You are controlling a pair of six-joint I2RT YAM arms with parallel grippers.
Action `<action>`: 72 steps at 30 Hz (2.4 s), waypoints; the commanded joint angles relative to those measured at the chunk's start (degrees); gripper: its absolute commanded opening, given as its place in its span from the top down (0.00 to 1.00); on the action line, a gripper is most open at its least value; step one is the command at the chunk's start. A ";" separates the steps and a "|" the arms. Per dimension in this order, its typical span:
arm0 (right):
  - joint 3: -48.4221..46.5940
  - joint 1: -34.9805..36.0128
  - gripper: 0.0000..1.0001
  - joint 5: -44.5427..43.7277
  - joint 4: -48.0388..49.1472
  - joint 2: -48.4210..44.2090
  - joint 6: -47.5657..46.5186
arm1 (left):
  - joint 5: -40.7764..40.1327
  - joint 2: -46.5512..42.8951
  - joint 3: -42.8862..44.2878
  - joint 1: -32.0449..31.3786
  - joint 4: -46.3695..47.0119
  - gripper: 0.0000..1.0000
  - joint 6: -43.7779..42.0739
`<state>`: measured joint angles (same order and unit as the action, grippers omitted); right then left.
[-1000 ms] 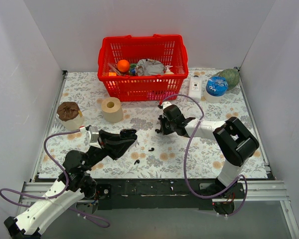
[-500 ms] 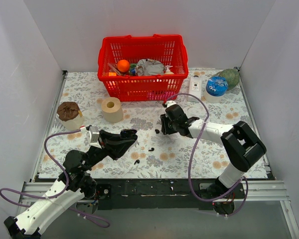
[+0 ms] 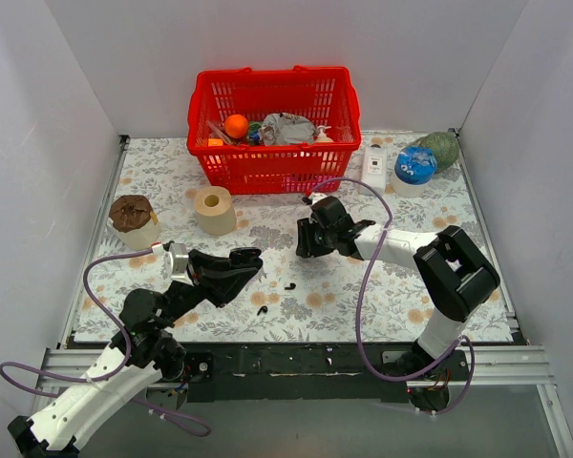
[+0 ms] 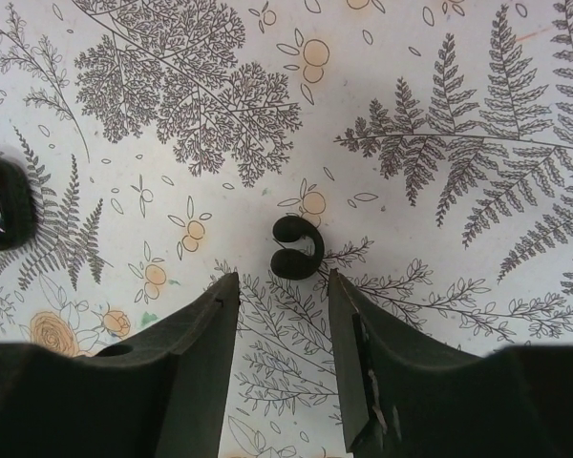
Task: Insert the wireless bluetooth earbuds into the charging case
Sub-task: Pick up the earbud from the center of the board.
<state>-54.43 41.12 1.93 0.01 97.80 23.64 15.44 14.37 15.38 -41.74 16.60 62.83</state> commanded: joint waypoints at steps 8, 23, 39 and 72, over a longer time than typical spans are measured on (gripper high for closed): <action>-0.93 -1.13 0.50 -1.23 2.36 -1.12 0.44 | -0.24 -1.01 1.15 -0.01 -0.60 1.00 -0.78; -1.82 -2.45 0.52 -1.23 0.52 2.04 -0.70 | -0.15 -0.48 1.32 -0.01 -0.52 1.00 -0.69; -2.69 -2.36 0.54 0.52 0.08 4.94 -1.31 | -0.32 -0.84 1.06 -0.01 -0.69 1.00 -0.43; -4.63 -1.57 0.84 2.90 -2.21 6.70 -0.61 | -0.41 -2.07 1.15 -0.01 -1.66 1.00 -0.60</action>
<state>-58.37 39.48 5.28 0.84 103.63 23.81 15.42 12.80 15.38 -41.74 15.31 62.83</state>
